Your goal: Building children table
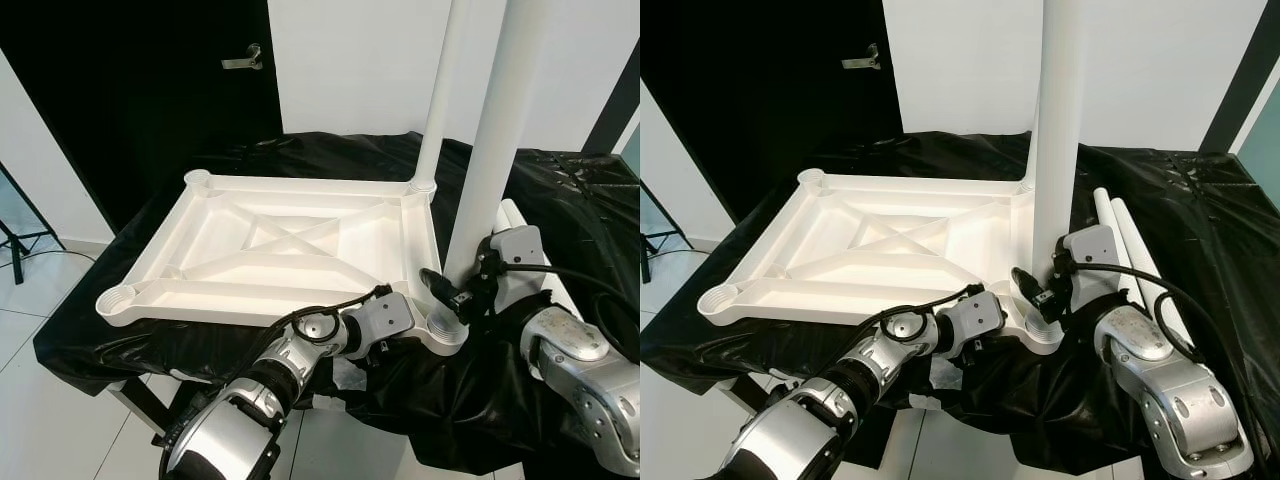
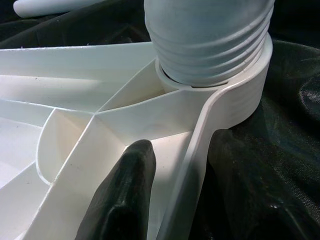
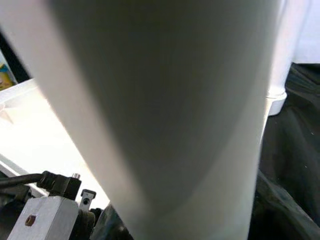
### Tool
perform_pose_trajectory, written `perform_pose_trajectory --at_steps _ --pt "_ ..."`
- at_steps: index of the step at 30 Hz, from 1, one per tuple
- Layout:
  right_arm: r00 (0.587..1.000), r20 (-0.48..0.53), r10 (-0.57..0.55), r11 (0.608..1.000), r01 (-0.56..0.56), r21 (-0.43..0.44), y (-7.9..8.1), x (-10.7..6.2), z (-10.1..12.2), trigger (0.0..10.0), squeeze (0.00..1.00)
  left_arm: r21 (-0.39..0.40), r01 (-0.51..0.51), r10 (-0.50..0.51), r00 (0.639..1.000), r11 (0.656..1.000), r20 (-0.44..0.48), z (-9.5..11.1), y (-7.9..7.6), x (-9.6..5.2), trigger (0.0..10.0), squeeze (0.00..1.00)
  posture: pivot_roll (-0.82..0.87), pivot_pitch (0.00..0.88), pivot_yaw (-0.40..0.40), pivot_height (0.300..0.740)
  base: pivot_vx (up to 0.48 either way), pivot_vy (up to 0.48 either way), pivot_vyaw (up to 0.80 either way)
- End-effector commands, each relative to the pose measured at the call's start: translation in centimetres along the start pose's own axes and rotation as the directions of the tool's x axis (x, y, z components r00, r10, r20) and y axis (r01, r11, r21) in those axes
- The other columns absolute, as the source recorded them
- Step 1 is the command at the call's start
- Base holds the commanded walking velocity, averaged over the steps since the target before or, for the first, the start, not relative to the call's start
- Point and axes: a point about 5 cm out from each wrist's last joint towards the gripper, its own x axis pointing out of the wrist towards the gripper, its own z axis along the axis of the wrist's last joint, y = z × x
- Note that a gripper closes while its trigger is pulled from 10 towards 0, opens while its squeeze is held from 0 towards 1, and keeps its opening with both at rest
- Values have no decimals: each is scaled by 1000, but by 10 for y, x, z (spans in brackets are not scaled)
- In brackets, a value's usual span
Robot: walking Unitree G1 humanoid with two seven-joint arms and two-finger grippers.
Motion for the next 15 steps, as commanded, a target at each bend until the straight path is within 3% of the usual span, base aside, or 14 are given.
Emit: perform_pose_trajectory --at_steps 1,6,7,9,15 --pt "886 -438 152 968 -43 248 26 -10 -91 10000 0 -71 -89 85 995 994 -60 -17 7 -10 10000 0 -190 7 49 740 0 0 0" --pt "887 -445 121 957 14 289 25 -8 -94 10000 0 -71 -88 84 995 994 -61 -18 7 -10 10000 0 -190 8 49 740 0 0 0" --pt "891 -445 94 914 99 392 25 -6 -98 10000 0 -71 -88 84 994 994 -63 -18 7 -11 10000 0 -190 7 46 740 0 0 0" --pt "891 -443 94 898 116 424 26 -5 -99 10000 0 -71 -89 84 994 993 -64 -18 7 -11 10000 0 -190 7 46 740 0 0 0" --pt "893 -441 90 880 136 456 28 -5 -99 10000 0 -72 -90 85 994 993 -62 -18 7 -10 10000 0 -191 6 42 740 0 0 0"
